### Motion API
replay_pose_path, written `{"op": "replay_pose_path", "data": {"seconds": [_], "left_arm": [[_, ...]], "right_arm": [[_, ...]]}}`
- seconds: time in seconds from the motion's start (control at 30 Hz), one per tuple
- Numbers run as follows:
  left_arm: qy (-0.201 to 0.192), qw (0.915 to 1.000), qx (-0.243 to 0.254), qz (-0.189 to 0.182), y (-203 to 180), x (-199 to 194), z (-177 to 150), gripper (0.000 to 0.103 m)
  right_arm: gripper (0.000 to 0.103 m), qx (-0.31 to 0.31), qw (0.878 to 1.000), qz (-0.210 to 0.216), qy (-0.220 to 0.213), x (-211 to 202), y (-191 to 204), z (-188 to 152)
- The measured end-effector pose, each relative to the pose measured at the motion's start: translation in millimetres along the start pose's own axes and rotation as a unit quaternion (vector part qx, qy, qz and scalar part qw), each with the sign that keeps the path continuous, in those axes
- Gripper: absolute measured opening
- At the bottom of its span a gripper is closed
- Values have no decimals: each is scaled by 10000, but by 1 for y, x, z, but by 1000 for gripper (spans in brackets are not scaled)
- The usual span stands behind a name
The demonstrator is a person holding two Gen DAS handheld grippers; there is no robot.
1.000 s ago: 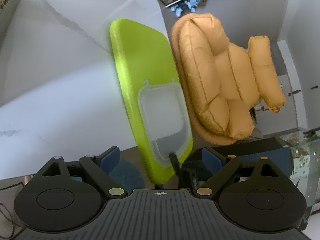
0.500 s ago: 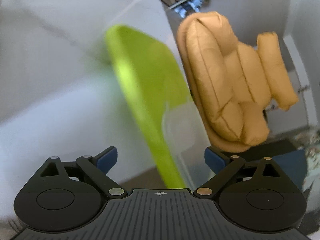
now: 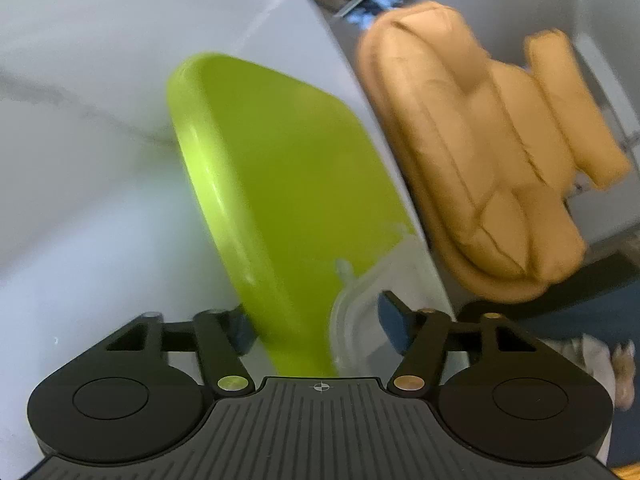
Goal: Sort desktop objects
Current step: 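Grasp the lime green tray edge with both tools and tilt it upright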
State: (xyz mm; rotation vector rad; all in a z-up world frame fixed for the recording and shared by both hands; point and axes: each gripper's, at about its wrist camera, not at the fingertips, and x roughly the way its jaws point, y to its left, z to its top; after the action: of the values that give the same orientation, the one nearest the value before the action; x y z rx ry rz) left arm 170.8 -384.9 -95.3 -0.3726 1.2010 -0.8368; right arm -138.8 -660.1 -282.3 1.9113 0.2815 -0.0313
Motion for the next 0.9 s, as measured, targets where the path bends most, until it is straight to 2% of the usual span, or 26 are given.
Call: {"op": "replay_pose_path", "data": {"seconds": [0.1,0.17,0.27,0.33,0.4,0.47,0.6,0.67,0.73,0.77,0.8,0.83,0.9], "left_arm": [[-104,9999,76,-33,-4,-10,-5,57],[-99,9999,-38,-106,-7,-15,-7,55],[0,9995,-223,-224,-12,-20,-11,50],[72,9992,-267,-276,-15,-22,-13,49],[86,9994,-213,-270,-16,-24,-15,48],[101,9993,-185,-309,-14,-26,-17,47],[211,9988,-269,-364,-8,-25,-18,48],[292,9978,-431,-413,-1,-21,-17,49],[327,9967,-590,-443,7,-17,-16,54],[339,9963,-640,-467,10,-15,-15,54],[343,9961,-635,-510,11,-16,-14,56],[337,9961,-617,-535,13,-16,-13,59],[229,9973,-508,-485,11,-19,-12,67]], "right_arm": [[27,-268,9993,-83,-254,-1,3,-2],[36,-412,9966,-188,-687,-2,6,-7],[82,-155,9865,-316,-1598,-2,-2,-30],[82,-54,9867,-249,-1605,9,-9,-46],[77,-215,9881,-288,-1494,24,-9,-58],[78,-409,9868,-365,-1524,36,-6,-68],[74,-680,9773,-312,-1983,50,1,-70],[74,-620,9671,-311,-2446,51,6,-70],[60,-774,9565,-293,-2799,52,13,-69],[40,-994,9551,-241,-2781,54,19,-66],[31,-1104,9572,-152,-2670,56,23,-64],[30,-1093,9610,-61,-2541,56,26,-61],[19,-1054,9680,142,-2272,56,32,-57]]}}
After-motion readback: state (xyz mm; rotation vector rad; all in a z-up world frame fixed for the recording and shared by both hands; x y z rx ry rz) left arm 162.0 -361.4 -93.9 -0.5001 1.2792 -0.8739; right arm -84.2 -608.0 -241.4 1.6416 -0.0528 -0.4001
